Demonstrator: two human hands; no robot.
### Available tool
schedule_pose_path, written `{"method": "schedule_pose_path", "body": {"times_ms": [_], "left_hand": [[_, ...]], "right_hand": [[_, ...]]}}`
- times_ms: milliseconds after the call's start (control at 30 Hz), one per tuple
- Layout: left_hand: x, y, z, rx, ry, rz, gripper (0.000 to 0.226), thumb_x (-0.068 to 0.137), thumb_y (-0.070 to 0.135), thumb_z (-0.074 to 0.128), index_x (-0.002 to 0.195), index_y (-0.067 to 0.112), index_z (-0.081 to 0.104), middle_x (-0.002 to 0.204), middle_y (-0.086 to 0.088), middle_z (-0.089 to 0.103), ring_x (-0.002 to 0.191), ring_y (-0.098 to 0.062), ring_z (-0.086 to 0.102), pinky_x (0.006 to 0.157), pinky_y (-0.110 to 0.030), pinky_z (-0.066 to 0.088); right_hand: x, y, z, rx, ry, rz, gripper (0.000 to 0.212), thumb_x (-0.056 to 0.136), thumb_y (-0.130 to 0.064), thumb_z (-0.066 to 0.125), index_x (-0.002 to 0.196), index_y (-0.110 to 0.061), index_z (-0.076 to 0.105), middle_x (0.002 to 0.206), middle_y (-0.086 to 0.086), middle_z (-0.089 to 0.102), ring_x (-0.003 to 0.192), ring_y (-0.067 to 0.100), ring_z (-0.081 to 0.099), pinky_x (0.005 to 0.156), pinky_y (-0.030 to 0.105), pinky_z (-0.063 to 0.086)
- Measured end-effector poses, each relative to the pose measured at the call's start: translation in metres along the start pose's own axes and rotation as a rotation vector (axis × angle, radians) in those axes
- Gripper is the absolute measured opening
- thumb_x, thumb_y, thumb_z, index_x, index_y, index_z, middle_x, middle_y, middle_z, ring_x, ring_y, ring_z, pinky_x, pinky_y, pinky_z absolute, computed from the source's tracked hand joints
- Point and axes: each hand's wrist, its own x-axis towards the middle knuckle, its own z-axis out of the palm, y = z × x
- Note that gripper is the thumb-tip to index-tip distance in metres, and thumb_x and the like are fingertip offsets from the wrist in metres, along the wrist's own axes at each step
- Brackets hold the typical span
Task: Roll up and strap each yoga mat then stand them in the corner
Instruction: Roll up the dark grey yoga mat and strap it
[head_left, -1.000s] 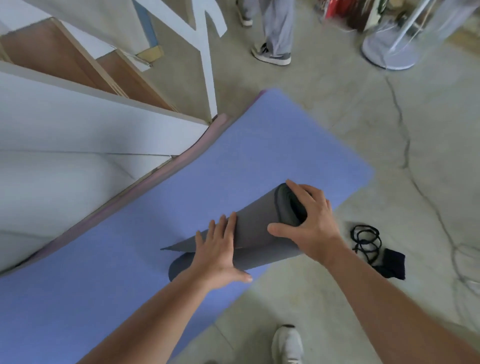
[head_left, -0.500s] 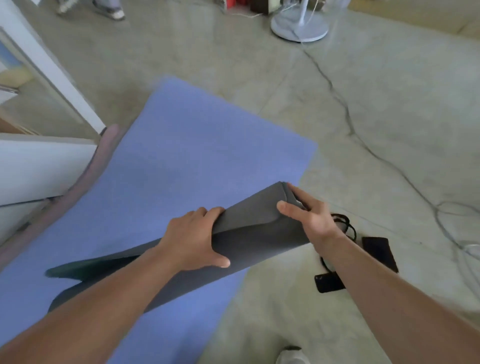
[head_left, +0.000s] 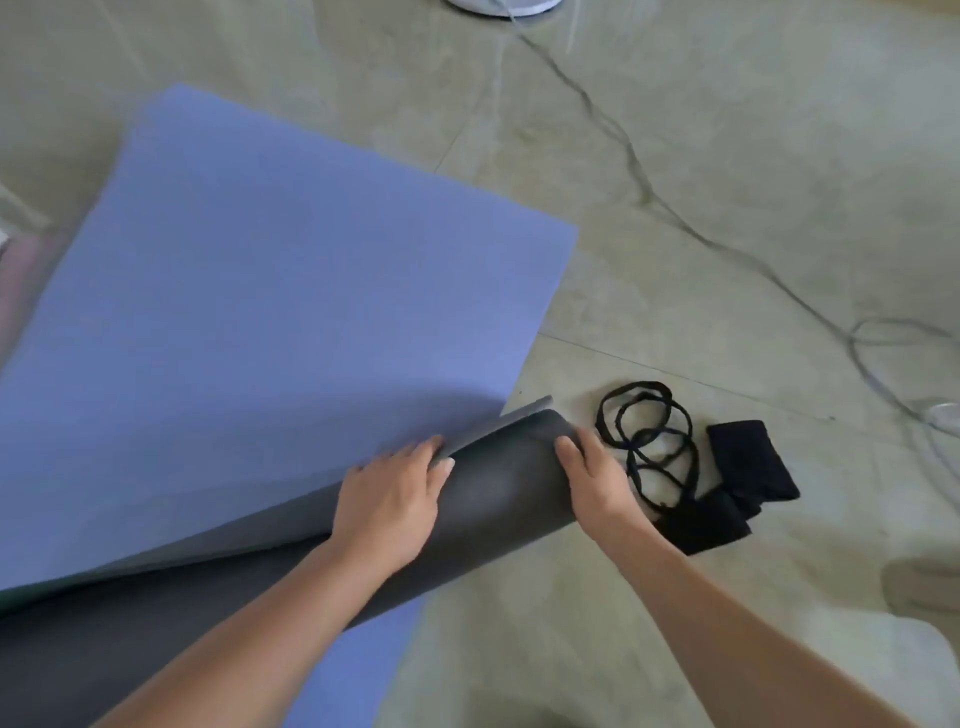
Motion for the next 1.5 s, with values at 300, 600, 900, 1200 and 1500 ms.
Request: {"method": "schedule_pose_path", "body": {"times_ms": [300,600,900,1200,1500], "left_hand": [[-0.01,0.016,0.037,0.089,0.168,0.077,0.054,0.101,0.044,0.023,0.139,0.019,0.051,0.14,-0.001,0.058,0.124,-0.029,0.056,0.096,-0.058,0.045],[-0.026,0.012,0.043,0.289,0.018,0.22,0.128,0.039,0.075,0.083,0.143,0.014,0.04,0.136,-0.018,0.054,0.117,-0.042,0.058,0.086,-0.059,0.048],[-0.008,0.0,0.034,0.299,0.064,0.252,0.115,0.056,0.085,0.052,0.148,0.02,0.032,0.142,-0.008,0.05,0.121,-0.034,0.055,0.085,-0.05,0.05],[-0.005,-0.004,0.035,0.349,0.107,0.29,0.114,0.062,0.089,0.038,0.149,0.016,0.031,0.138,-0.011,0.05,0.114,-0.036,0.056,0.081,-0.052,0.051],[-0.006,0.0,0.027,0.439,-0.077,0.206,0.146,0.048,0.098,0.049,0.153,0.025,-0.022,0.156,-0.012,0.014,0.141,-0.037,0.025,0.109,-0.057,0.028]], "right_hand": [[0.013,-0.011,0.006,-0.107,-0.04,0.071,0.037,0.104,-0.034,0.04,0.137,-0.023,0.052,0.125,0.006,0.064,0.118,0.027,0.056,0.087,0.029,0.038],[0.002,-0.015,-0.009,-0.104,0.024,-0.14,0.049,0.105,-0.045,0.029,0.149,-0.029,0.042,0.151,-0.01,0.037,0.141,0.008,0.03,0.111,0.025,0.025],[-0.006,0.029,-0.037,-0.534,0.017,-0.382,0.053,0.101,-0.046,0.04,0.15,-0.028,0.039,0.157,-0.006,0.035,0.144,0.017,0.028,0.114,0.034,0.024],[-0.005,0.095,-0.128,-0.479,0.464,0.598,0.055,0.086,-0.06,0.054,0.117,-0.015,0.05,0.111,0.01,0.056,0.098,0.032,0.057,0.081,0.04,0.05],[-0.01,0.08,-0.118,0.14,0.543,0.534,0.014,0.087,-0.012,0.06,0.075,-0.009,0.068,0.08,0.017,0.064,0.089,0.041,0.064,0.083,0.055,0.056]]}}
